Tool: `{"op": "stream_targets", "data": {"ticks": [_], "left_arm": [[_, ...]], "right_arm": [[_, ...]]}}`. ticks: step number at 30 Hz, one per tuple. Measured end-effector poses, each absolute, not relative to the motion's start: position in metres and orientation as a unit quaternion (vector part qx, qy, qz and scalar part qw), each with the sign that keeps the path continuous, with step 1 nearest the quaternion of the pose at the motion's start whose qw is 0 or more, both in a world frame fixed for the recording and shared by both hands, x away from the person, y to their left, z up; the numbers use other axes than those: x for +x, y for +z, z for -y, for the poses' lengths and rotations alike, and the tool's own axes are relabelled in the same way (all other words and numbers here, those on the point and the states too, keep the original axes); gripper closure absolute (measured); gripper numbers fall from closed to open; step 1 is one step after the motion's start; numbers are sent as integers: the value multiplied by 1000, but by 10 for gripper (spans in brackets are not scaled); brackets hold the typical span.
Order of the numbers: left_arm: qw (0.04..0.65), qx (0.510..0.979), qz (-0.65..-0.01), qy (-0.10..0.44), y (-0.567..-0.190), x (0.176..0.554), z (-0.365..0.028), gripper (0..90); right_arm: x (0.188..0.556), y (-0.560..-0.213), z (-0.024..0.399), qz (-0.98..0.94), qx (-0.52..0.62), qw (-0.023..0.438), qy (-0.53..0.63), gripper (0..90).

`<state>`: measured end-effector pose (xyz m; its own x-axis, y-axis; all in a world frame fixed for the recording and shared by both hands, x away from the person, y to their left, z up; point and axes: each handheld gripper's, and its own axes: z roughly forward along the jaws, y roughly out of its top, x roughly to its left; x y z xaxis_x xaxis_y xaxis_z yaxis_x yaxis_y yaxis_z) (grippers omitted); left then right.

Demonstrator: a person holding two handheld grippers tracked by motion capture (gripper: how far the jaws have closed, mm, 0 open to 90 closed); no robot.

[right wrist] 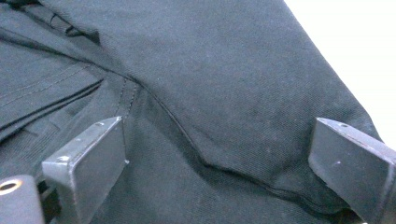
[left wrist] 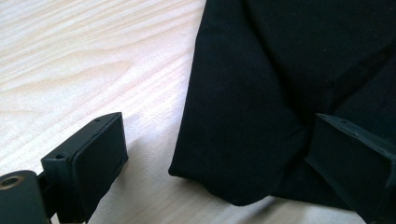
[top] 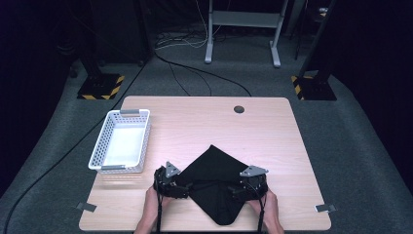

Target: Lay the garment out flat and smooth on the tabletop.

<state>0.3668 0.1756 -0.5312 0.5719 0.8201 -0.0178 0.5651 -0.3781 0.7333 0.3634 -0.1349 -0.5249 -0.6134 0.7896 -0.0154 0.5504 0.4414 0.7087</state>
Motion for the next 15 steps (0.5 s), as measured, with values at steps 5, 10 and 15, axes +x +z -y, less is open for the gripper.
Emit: {"op": "stream_targets", "data": {"ticks": [5, 10, 15], "left_arm": [[359, 809, -430, 178, -531, 365, -174, 54], [359, 809, -431, 178, -531, 364, -174, 53], [359, 808, -431, 178, -531, 364, -174, 53]], "right_arm": [[358, -508, 136, -822, 406, 190, 351, 62], [360, -490, 118, -830, 382, 188, 361, 74], [370, -489, 91, -849, 356, 176, 349, 108]]}}
